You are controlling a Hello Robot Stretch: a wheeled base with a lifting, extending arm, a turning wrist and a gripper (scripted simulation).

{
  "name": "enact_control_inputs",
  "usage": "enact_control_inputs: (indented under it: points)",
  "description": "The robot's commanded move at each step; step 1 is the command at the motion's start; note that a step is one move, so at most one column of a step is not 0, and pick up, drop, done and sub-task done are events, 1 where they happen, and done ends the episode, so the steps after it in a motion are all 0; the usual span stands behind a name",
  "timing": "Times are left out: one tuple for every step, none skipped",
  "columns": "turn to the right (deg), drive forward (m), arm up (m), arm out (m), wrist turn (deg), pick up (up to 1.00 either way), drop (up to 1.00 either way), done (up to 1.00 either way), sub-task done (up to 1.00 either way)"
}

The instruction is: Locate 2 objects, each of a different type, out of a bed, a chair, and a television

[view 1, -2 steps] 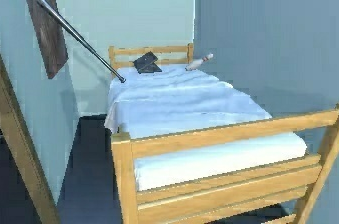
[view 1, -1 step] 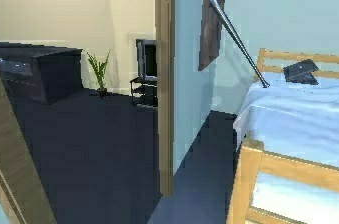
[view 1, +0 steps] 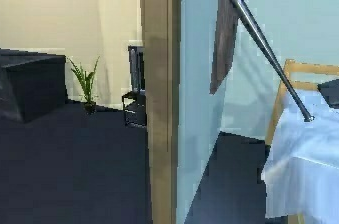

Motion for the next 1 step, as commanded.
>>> enact_control_inputs:
  points:
    - [-33.0, 0.0, 0.0, 0.0, 0.0, 0.0, 0.0, 0.0, 0.0]
